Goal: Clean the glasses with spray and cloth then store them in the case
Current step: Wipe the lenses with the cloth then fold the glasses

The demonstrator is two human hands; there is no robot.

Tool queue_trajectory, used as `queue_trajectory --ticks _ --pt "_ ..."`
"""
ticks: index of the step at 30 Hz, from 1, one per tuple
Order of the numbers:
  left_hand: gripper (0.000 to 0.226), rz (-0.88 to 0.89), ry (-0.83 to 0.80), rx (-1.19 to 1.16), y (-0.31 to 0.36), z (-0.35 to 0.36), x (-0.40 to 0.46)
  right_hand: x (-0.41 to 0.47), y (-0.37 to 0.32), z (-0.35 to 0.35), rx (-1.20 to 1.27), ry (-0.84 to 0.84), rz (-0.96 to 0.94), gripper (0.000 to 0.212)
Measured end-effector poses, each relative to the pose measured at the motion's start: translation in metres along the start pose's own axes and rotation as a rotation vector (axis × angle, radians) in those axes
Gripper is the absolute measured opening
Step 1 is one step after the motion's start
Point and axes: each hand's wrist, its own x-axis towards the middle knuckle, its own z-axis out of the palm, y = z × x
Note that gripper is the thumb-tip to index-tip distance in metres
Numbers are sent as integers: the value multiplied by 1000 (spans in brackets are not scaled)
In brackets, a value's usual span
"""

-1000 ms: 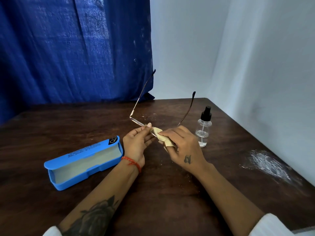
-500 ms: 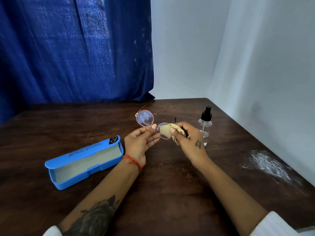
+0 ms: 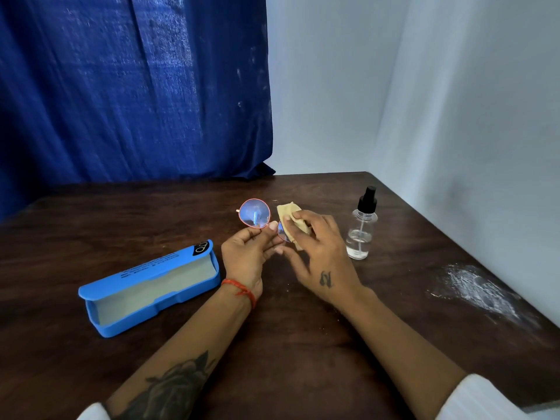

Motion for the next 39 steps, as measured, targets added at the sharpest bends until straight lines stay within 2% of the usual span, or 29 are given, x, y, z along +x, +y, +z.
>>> queue_trajectory --ticks 4,9,13,15,21,31,39 --pt "4 21 0 20 -2 0 1 0 4 -1 85 49 -54 24" --pt "8 64 -3 89 -4 -1 3 3 7 -6 168 156 89 24" --pt "6 102 -2 108 -5 -1 4 5 6 -8 77 161 179 31" --pt "7 114 -7 120 -6 -1 4 5 5 -5 63 140 166 37" --pt "4 123 -14 122 -7 0 1 3 -4 4 178 59 59 23" --pt "4 168 4 79 -5 -3 8 7 10 -7 111 174 134 18" --pt "3 154 -24 73 -7 -3 7 9 -3 3 73 97 -52 22"
